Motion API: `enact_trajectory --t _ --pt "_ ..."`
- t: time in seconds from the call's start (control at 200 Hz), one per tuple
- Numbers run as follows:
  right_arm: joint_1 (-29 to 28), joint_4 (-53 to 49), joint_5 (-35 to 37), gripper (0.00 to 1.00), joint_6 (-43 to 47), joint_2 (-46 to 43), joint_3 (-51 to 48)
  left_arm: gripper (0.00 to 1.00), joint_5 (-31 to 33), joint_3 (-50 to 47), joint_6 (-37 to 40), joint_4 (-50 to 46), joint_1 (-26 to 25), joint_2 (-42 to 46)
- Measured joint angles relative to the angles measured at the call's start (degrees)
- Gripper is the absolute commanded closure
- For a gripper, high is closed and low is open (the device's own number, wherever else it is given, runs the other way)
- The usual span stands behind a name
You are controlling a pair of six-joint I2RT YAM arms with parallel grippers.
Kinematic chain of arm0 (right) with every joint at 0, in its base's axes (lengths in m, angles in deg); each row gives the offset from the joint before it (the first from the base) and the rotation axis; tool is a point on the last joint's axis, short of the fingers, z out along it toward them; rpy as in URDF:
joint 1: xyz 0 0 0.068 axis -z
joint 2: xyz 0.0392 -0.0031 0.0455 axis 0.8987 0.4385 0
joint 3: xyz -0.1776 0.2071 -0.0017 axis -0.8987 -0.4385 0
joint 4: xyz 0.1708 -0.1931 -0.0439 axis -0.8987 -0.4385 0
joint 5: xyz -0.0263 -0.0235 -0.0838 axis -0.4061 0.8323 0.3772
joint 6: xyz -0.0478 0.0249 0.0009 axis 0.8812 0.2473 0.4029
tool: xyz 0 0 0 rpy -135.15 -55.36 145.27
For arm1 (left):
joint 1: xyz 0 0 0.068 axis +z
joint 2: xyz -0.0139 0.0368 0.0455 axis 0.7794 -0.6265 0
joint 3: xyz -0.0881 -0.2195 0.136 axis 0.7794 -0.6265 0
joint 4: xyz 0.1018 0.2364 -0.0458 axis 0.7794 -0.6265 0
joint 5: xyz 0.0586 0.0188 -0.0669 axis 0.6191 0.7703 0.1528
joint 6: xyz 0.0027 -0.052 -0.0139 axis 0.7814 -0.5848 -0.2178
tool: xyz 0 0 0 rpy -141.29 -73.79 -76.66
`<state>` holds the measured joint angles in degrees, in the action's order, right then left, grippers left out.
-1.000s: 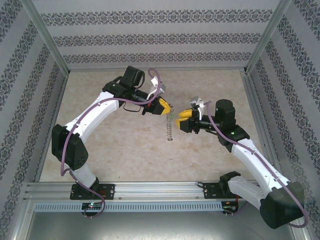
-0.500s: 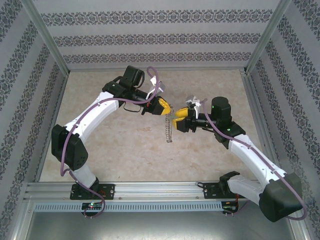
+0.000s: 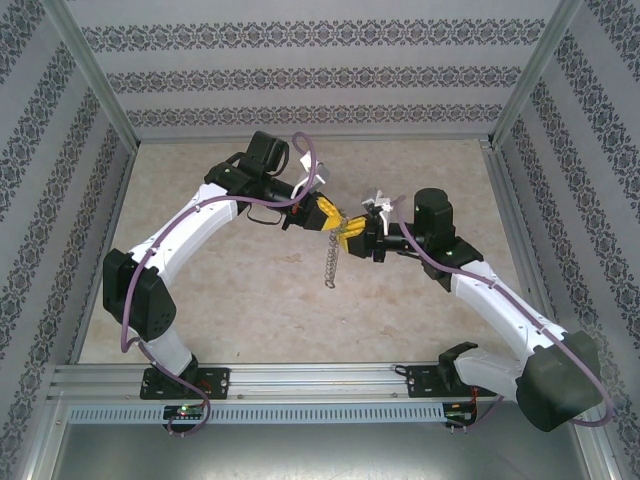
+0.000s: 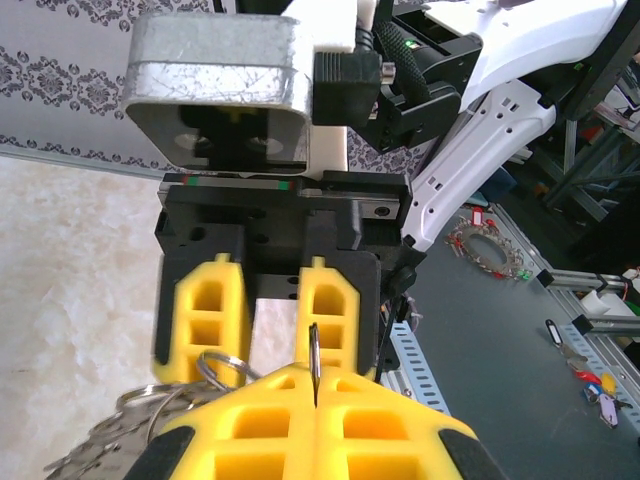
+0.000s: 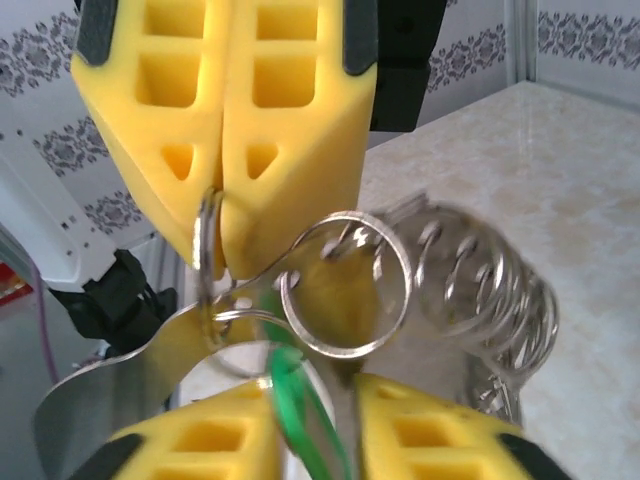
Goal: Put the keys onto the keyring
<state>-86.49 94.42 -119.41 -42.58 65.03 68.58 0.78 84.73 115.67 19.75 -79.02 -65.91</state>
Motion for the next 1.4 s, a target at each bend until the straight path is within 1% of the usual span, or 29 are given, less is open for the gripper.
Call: enact_trajectory --t 0.03,0.065,0.26,0.465,0.754,1.139,1.404 --pt "-0.2 0.07 -0.26 0.94 0.11 -0.02 0.0 1.0 0.07 0.0 0.0 0.0 0.02 0.0" --pt "-0.33 0.2 -0.39 1.0 0.0 -0.02 0.02 1.0 0.13 0.0 0.0 -0.02 0.04 0.0" --pt "-0.72 0.24 -0.7 1.0 -0.22 -0.11 0.02 1.0 -0.02 0.0 -0.02 0.02 0.02 0.0" --pt "-2.8 0.28 -0.79 1.0 -0.2 0.57 0.66 1.0 0.0 0.0 -0.09 0.07 0.02 0.0" --pt "-2.84 -0.02 0.44 1.0 -0.2 0.92 0.96 1.0 0.22 -0.09 -0.24 0.07 0.02 0.0" --pt "-1.62 -5.88 4.98 1.0 -1.7 -6.6 0.39 1.0 -0.22 -0.76 -0.22 1.86 0.02 0.26" --pt "-1.6 -6.08 6.36 1.0 -1.75 -8.48 0.57 1.0 0.2 -2.16 -0.24 1.92 0.0 0.26"
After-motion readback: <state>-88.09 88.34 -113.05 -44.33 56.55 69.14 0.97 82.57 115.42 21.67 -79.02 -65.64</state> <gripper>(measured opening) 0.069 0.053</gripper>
